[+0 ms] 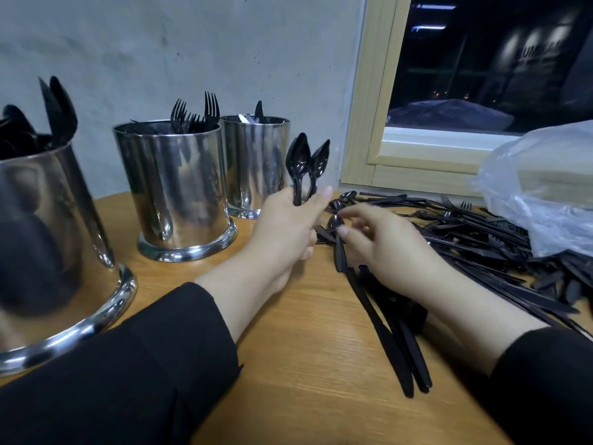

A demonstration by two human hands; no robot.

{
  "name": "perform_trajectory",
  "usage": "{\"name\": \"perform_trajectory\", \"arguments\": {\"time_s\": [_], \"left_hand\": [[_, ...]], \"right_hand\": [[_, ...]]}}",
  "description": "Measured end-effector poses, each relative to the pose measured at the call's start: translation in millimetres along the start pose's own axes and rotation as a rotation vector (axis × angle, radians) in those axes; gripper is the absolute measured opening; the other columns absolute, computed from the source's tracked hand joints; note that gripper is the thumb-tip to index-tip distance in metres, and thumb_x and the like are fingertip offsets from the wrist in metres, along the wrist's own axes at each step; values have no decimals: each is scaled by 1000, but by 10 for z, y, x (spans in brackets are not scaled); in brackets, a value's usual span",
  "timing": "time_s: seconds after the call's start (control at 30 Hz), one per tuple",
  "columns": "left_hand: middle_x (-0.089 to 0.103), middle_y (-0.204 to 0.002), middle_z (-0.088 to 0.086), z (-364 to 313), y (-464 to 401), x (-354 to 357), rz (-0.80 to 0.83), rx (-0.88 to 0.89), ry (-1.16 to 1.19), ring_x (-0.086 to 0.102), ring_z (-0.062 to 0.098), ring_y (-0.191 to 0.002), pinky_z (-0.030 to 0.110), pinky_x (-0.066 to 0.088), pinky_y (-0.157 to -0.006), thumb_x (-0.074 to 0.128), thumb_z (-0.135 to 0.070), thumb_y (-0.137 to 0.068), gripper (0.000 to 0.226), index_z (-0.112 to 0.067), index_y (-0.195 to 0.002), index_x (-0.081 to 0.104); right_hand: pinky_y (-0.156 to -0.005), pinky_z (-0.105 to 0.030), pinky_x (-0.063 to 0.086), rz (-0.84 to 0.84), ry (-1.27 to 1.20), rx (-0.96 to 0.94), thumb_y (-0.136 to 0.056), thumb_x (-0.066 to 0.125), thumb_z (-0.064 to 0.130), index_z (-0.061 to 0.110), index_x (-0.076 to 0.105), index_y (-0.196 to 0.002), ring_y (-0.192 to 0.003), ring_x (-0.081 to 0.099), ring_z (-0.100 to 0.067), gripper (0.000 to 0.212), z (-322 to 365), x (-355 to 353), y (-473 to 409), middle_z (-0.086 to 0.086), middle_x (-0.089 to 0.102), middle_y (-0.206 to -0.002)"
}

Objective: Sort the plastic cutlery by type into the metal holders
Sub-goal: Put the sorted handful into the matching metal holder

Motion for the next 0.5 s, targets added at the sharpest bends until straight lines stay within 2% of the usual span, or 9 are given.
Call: {"name": "perform_trajectory", "arguments": {"time_s": [0.07, 0.17, 0.23, 0.3, 0.4, 0.5], "left_hand": [[48, -66, -1, 44, -22, -37, -49, -3, -16, 38, 10, -43, 25, 31, -40, 59, -38, -102, 28, -14, -89, 58], [48, -62, -2, 57, -34, -57, -78, 4, -20, 39, 12, -43, 25, 32, -41, 53, -39, -105, 32, -12, -89, 56], [48, -61, -2, 45, -33, -52, -77, 15, -26, 39, 12, -43, 25, 31, -41, 52, -40, -105, 32, -12, -90, 57], [47, -61, -3, 40, -35, -49, -77, 29, -25, 39, 12, -43, 25, 31, -42, 52, -40, -105, 32, -12, -90, 57], [46, -59, -4, 38, -41, -51, -79, 37, -25, 38, 12, -44, 26, 31, -42, 51, -40, -106, 33, -13, -89, 57], [46, -58, -4, 28, -40, -49, -81, 51, -20, 38, 12, -44, 26, 31, -42, 51, -40, -106, 33, -13, -88, 57]], "right_hand": [[-95, -47, 46, 181, 223, 8, -101, 48, 48, 37, 53, -136, -113, 55, -21, 37, -44, 158, -1, 5, 58, -113], [-94, -47, 39, 265, 343, 35, -102, 42, 51, 41, 54, -133, -122, 48, -25, 35, -34, 258, 8, 1, 53, -119], [-93, -43, 38, 251, 335, 37, -101, 47, 48, 39, 62, -123, -118, 49, -24, 28, -12, 270, 17, 2, 53, -112], [-93, -40, 44, 201, 285, 30, -99, 55, 41, 36, 68, -109, -109, 54, -22, 17, -11, 267, 22, 4, 54, -103], [-90, -39, 50, 156, 202, 59, -90, 62, 30, 31, 67, -88, -93, 59, -19, 5, -14, 239, 28, 8, 61, -89], [-83, -34, 50, 146, 137, 119, -85, 66, 25, 28, 63, -85, -88, 59, -18, 4, -1, 196, 39, 9, 61, -82]]}}
Point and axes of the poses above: each hand's wrist, its own y-axis away from the middle knuckle, its own x-axis out of the palm, z = x × y, the point moved 4 cm from there along -y, towards the middle knuckle
